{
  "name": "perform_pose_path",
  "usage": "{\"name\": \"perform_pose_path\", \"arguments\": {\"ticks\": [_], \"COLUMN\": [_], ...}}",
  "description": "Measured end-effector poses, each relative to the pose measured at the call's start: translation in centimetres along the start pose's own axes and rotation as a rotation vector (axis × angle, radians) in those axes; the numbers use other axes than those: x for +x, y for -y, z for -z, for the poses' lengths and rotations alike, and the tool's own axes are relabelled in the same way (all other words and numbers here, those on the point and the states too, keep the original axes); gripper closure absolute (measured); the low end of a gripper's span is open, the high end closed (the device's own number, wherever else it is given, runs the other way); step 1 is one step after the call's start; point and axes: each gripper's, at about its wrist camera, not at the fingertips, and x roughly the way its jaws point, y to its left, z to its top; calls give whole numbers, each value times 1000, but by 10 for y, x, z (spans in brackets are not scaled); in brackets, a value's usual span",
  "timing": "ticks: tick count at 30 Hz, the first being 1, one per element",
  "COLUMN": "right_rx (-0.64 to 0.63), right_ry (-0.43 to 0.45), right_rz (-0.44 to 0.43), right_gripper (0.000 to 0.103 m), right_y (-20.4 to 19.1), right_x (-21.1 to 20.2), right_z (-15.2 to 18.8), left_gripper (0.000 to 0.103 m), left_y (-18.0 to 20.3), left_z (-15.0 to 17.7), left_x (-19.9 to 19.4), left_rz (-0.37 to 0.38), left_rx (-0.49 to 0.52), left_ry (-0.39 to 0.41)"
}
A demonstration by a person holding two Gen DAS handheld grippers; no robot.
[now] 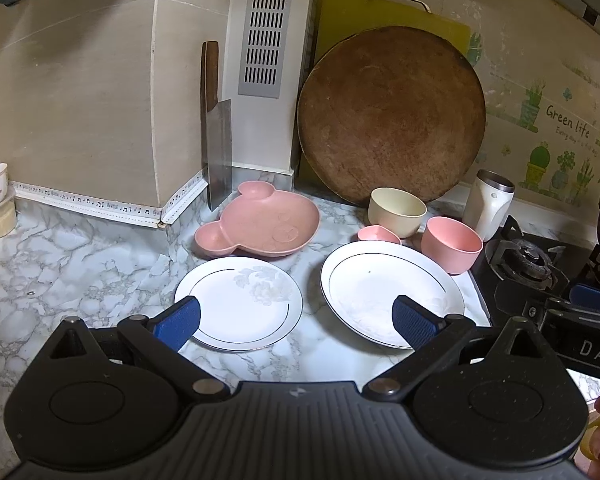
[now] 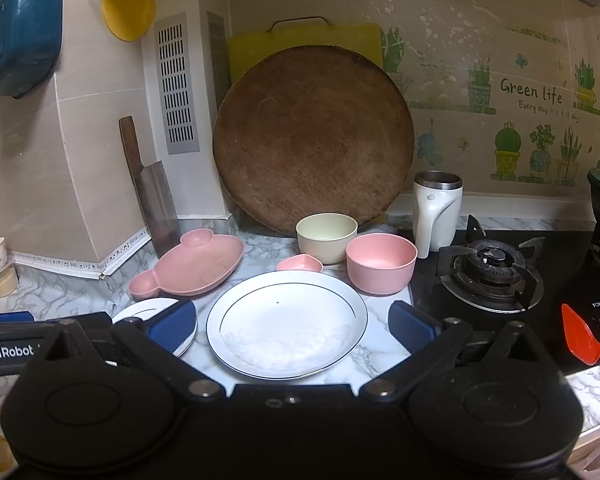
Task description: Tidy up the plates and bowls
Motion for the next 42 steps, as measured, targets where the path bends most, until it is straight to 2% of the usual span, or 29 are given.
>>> {"name": "perform_pose_path", "arguments": {"ticks": [15,27,32,34,39,42], "right_rx": [4,-8,-21,-29,-50,-63], "right_ry": [-3,-12,-55,-70,-129,-159], "right_rz": [-4,-22,-20,-11,-10,9], "right_gripper": [0,0,0,0,3,7], "right_y": [4,16,25,30,47,56], "right_x": [2,28,54,66,100,121], "right_z": [0,-12,-13,-12,-14,-16], "left_gripper": [0,0,0,0,0,1], "left_y": [2,12,14,16,17,18], "left_z": [-1,-12,-16,-16,-25,-34], "left_x": [1,25,48,59,92,118], "left_rz": [-1,13,26,8,-2,16], "left_rx": [-2,0,8,34,68,90], "left_ry": [2,4,-22,-21,-36,-62]}}
